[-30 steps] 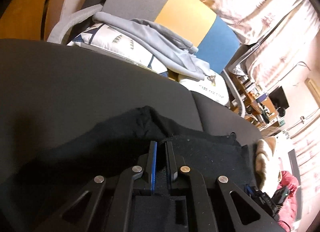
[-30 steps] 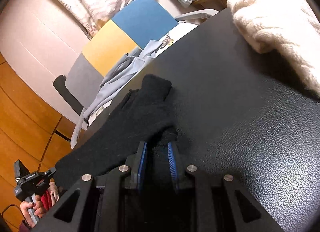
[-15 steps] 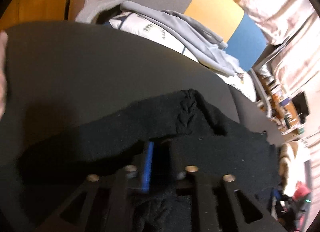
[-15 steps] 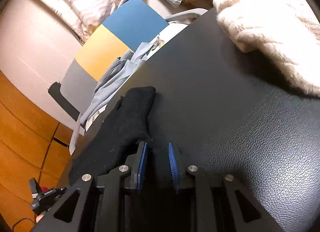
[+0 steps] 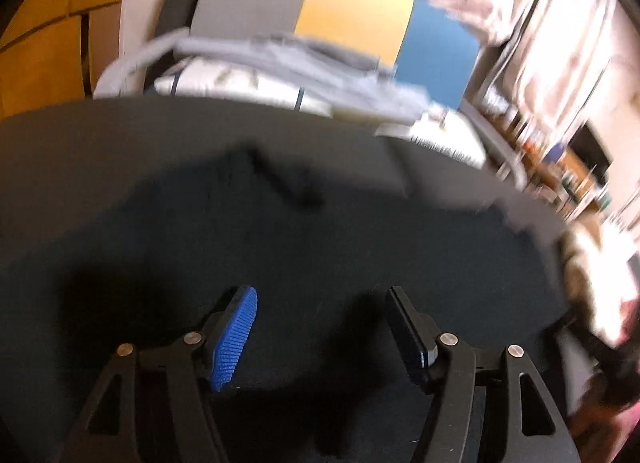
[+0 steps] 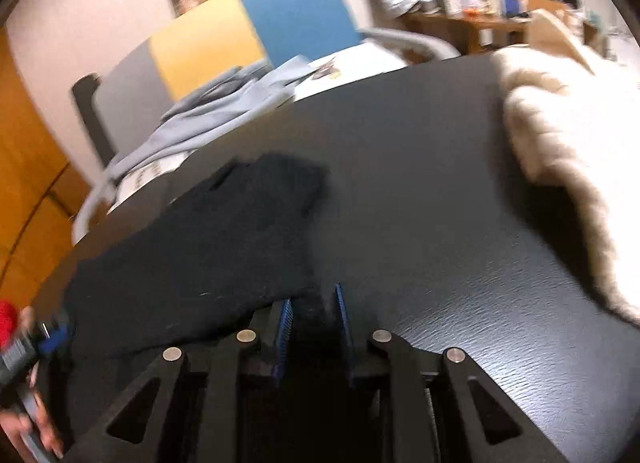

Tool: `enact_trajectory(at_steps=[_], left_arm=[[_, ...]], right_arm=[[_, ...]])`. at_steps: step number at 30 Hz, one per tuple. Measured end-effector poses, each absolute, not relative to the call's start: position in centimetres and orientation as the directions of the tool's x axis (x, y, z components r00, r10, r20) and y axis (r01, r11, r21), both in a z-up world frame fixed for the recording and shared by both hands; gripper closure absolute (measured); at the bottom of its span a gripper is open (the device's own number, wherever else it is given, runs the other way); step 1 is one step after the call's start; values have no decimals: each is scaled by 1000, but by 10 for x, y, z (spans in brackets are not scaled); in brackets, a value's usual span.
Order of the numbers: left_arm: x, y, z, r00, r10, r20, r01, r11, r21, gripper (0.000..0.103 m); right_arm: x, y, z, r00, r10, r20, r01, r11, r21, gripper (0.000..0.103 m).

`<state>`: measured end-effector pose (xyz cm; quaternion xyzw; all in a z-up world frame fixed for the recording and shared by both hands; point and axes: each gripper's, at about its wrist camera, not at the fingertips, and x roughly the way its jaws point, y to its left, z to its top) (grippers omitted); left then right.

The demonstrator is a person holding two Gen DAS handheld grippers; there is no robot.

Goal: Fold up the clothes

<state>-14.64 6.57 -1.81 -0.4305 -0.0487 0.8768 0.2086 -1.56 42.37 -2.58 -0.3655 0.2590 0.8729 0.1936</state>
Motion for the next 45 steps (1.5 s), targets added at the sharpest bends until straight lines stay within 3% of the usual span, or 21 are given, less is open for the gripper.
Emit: enact_trajectory(at_steps=[4, 7, 9, 14, 17, 23, 26, 30, 32, 34, 35, 36, 45], left_arm=[[-141, 68, -21, -551, 418, -723, -354, -901, -251, 35], [-143, 69, -22, -547, 431, -718, -357, -896, -266, 34], [-143, 69, -20, -544, 441, -714, -364, -891, -272, 30], [-146, 85, -18, -531, 426, -732, -410, -886, -218, 13], [-144, 92, -19, -538, 402, -741, -418, -891, -179, 12], [-146, 84, -20, -528, 446, -723, -416, -878, -238, 12], [-147, 84, -20, -526, 449, -722, -420, -875, -239, 10], [-147, 83, -20, -521, 459, -720, -425, -871, -247, 9], [-148, 83, -20, -518, 465, -718, -426, -868, -254, 8], [-148, 83, -20, -517, 467, -718, -428, -867, -256, 7], [-148, 83, -20, -517, 467, -718, -429, -867, -256, 7], [-148, 83, -20, -516, 468, -717, -429, -866, -256, 7], [-149, 85, -20, -515, 465, -721, -434, -866, -248, 5]], right_arm=[[-3, 437, -29, -650, 190, -736, -602, -720, 346, 94], [-1, 435, -25, -664, 117, -738, -557, -736, 385, 91], [6, 438, -22, -681, -10, -732, -495, -731, 470, 82], [25, 481, 5, -802, -91, -590, -422, -612, 668, 72], [-16, 505, -4, -753, -151, -640, -455, -584, 673, 70], [-96, 530, -39, -625, -295, -723, -506, -551, 663, 69], [-112, 531, -49, -652, -350, -673, -468, -512, 720, 98], [-115, 535, -26, -776, -298, -556, -344, -538, 770, 98], [-118, 539, -28, -779, -267, -568, -358, -554, 752, 98], [-121, 543, -39, -735, -225, -640, -420, -591, 689, 94], [-118, 545, -43, -720, -202, -664, -445, -599, 665, 88], [-107, 548, -43, -722, -176, -669, -465, -593, 657, 75], [-68, 516, -31, -702, -271, -659, -411, -601, 686, 75]])
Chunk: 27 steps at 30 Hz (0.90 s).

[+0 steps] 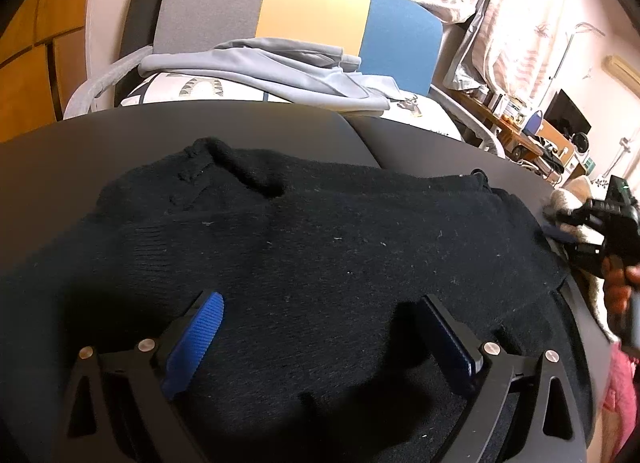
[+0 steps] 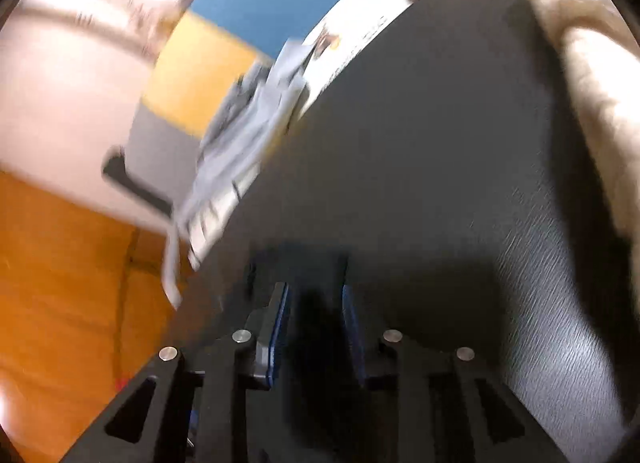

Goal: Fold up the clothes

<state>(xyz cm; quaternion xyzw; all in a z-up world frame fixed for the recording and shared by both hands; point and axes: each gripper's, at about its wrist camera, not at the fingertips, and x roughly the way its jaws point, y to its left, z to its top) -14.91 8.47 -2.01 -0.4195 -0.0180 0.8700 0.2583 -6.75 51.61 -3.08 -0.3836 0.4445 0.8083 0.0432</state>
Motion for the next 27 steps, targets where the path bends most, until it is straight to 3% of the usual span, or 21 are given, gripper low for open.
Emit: enact_trajectory(at_steps=[4, 5, 6, 13, 17, 18, 20, 22, 25, 26, 27], left_arm=[[-150, 85, -21, -513, 464, -722, -436, -865, -247, 5], [-151, 84, -21, -512, 466, -721, -437, -865, -248, 5], [-151, 84, -21, -512, 467, -721, -437, -864, -250, 5], [-151, 82, -21, -510, 477, -716, -438, -860, -261, 5], [-150, 82, -21, -508, 482, -714, -439, -858, -267, 5], [-150, 82, -21, -508, 483, -714, -439, -858, -267, 4], [-151, 82, -21, -506, 484, -714, -441, -856, -268, 3], [-152, 83, -21, -504, 485, -715, -442, -856, -268, 3], [-151, 84, -21, -504, 481, -718, -444, -857, -262, 2], [-151, 84, -21, -504, 480, -718, -445, -857, -260, 2], [-151, 84, -20, -504, 480, -718, -445, -857, -260, 2]], right_arm=[[-80, 495, -42, -660, -266, -703, -408, -658, 632, 75], [-76, 497, -42, -664, -250, -705, -418, -657, 627, 88], [-72, 499, -41, -668, -234, -706, -428, -655, 622, 96], [-47, 512, -39, -691, -120, -713, -497, -637, 589, 103], [-36, 515, -35, -703, -62, -709, -519, -636, 571, 93], [-40, 508, -27, -715, -71, -696, -484, -667, 566, 87], [-48, 492, -10, -737, -90, -670, -413, -725, 551, 84], [-59, 475, 5, -750, -119, -651, -334, -781, 527, 84], [-92, 450, -3, -685, -133, -716, -298, -846, 442, 84], [-99, 450, -11, -649, -79, -757, -347, -855, 386, 86], [-102, 452, -19, -615, -7, -789, -402, -858, 321, 97]])
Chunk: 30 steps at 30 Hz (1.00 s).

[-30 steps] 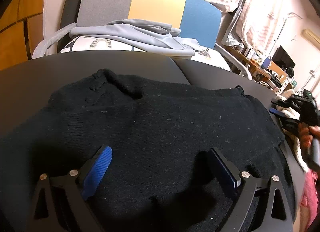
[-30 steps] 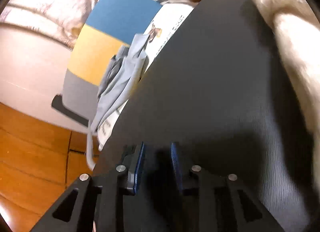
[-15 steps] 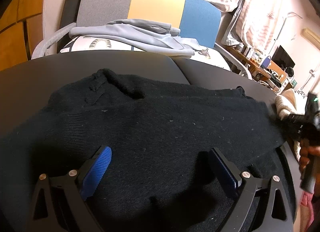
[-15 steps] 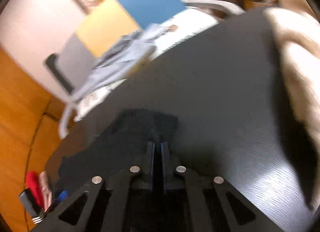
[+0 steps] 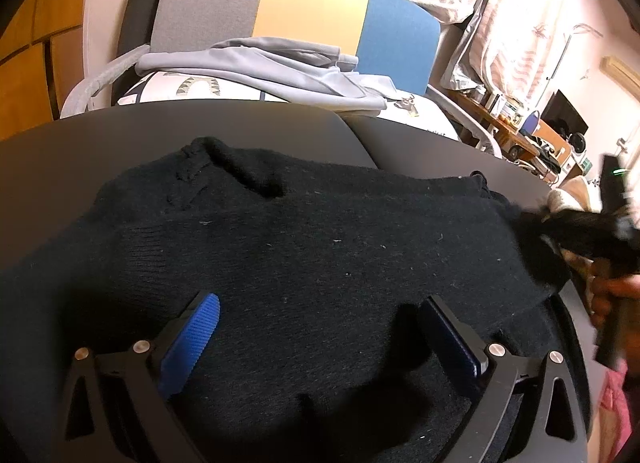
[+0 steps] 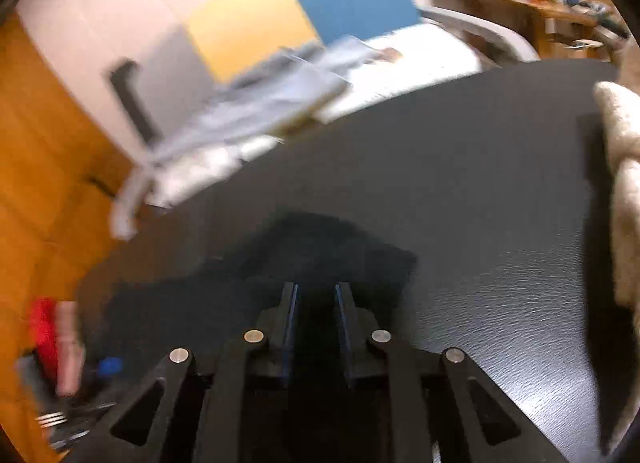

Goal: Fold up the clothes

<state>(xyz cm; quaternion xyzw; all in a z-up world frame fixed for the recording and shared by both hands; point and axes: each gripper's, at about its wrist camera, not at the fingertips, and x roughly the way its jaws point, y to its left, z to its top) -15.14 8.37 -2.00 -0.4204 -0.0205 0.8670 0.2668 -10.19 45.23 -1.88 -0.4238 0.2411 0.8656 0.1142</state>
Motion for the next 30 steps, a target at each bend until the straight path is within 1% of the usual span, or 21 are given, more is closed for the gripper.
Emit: enact_trajectory(at_steps=[1, 3, 5, 7, 8, 9, 10, 14, 18, 19, 21, 24, 28, 30], left_arm=[[-151, 82, -18, -506, 481, -716, -443, -857, -263, 2], [-151, 76, -13, -514, 481, -710, -429, -861, -272, 2], [-150, 58, -5, -563, 442, -698, -369, -890, -266, 2], [-149, 31, 5, -619, 390, -681, -282, -920, -271, 2], [-148, 12, 9, -632, 383, -674, -238, -923, -301, 2], [-146, -5, 10, -638, 378, -670, -199, -922, -331, 2], [-143, -24, 11, -645, 369, -670, -152, -920, -360, 2], [-127, -97, 6, -656, 319, -684, 37, -891, -452, 2], [-101, -153, 0, -678, 249, -691, 180, -856, -485, 2], [-93, -167, -1, -687, 227, -690, 214, -844, -491, 2], [-77, -193, -4, -698, 176, -694, 284, -822, -494, 2], [-53, -229, -9, -709, 99, -698, 385, -775, -501, 2], [-14, -287, -14, -715, -50, -698, 550, -656, -516, 2], [1, -310, -16, -717, -95, -691, 596, -599, -535, 2]], right_arm=[[-100, 454, -21, -615, 36, -788, -426, -856, 293, 103], [-97, 455, -25, -606, 116, -787, -469, -851, 236, 103], [-99, 446, -21, -571, 181, -801, -494, -855, 159, 102], [-94, 437, -12, -537, 249, -806, -516, -853, 80, 96], [-85, 434, -6, -558, 249, -792, -525, -845, 104, 84], [-75, 430, 1, -578, 249, -777, -532, -837, 128, 80], [-68, 425, 7, -600, 235, -765, -526, -836, 156, 80], [-57, 379, 17, -674, 75, -735, -388, -883, 265, 80], [-54, 322, 13, -682, -132, -719, -200, -913, 357, 80], [-59, 307, 10, -673, -162, -721, -159, -921, 355, 80], [-70, 283, 1, -653, -170, -738, -112, -942, 316, 80], [-83, 261, -22, -610, -110, -785, -110, -969, 222, 80], [-80, 268, -28, -661, -137, -738, -121, -951, 285, 80], [-78, 271, -31, -685, -149, -713, -124, -940, 316, 80]])
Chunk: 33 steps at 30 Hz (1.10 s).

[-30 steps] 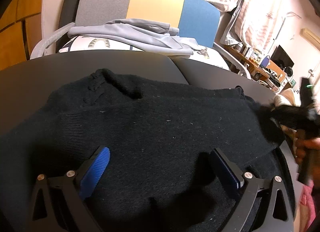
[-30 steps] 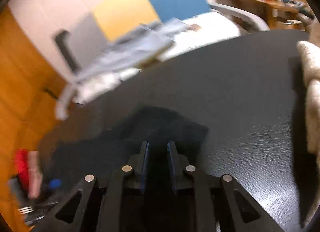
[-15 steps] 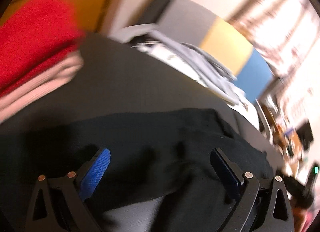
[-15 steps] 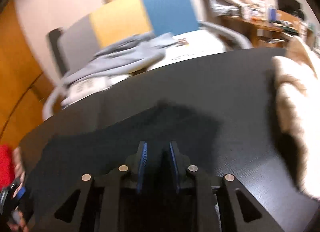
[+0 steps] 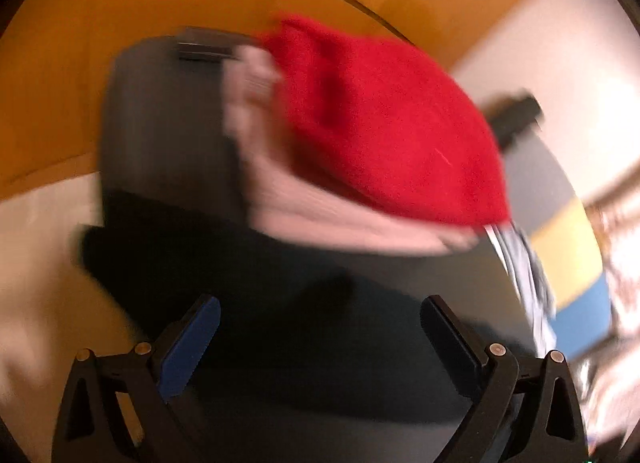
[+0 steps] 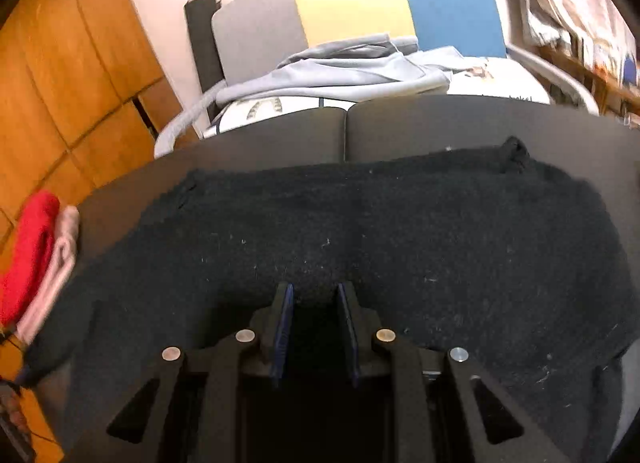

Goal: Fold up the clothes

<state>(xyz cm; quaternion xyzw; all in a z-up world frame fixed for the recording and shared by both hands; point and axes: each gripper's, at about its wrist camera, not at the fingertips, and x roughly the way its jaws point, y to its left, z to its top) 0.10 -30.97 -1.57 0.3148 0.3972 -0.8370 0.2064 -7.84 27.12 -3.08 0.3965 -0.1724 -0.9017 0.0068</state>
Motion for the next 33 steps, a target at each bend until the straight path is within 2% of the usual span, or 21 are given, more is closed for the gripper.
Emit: enact_trajectory(at_steps=[5, 10, 15, 17, 19, 21, 23, 25, 29, 33], left_arm=[[52, -353, -19, -665, -278, -693, 723, -468, -507, 2], [64, -375, -50, -627, -217, -748, 755, -407, -515, 2], [55, -365, -55, -656, -178, -734, 725, -418, -547, 2], [49, -364, -50, -652, -188, -735, 727, -431, -534, 11], [43, -363, -46, -630, -206, -748, 743, -440, -504, 42], [38, -361, -45, -611, -225, -759, 759, -438, -482, 45], [40, -363, -43, -620, -236, -748, 758, -426, -494, 57], [43, -365, -36, -639, -247, -729, 746, -432, -507, 95], [40, -352, 8, -727, -265, -633, 657, -536, -530, 95], [13, -321, 71, -831, -216, -512, 509, -667, -544, 95]], right_arm=[[-79, 275, -33, -706, -168, -688, -131, -924, 360, 80], [-88, 276, -35, -712, -169, -681, -135, -920, 369, 80], [-91, 280, -36, -716, -178, -675, -134, -914, 383, 80], [-91, 280, -36, -717, -180, -673, -134, -913, 386, 80], [-90, 280, -36, -718, -182, -672, -133, -911, 390, 80], [-91, 281, -36, -719, -183, -671, -133, -911, 390, 80], [-92, 282, -37, -719, -186, -670, -131, -910, 393, 80], [-92, 283, -37, -720, -189, -668, -130, -909, 397, 80], [-94, 286, -37, -721, -194, -666, -128, -906, 403, 80], [-95, 286, -38, -718, -198, -667, -131, -903, 409, 80]])
